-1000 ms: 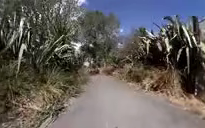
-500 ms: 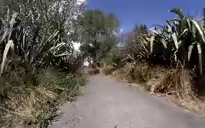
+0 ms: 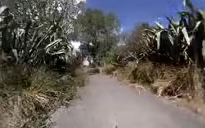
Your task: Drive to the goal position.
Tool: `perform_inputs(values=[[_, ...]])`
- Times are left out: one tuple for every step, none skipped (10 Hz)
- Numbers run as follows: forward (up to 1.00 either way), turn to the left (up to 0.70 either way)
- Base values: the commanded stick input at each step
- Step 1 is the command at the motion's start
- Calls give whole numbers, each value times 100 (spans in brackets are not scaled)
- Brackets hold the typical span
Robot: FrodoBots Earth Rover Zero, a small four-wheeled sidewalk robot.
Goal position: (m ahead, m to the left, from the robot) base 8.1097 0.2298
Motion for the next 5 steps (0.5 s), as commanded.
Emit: perform_inputs(values=[[70,0],[70,0],[70,0],[70,0],[70,0]])
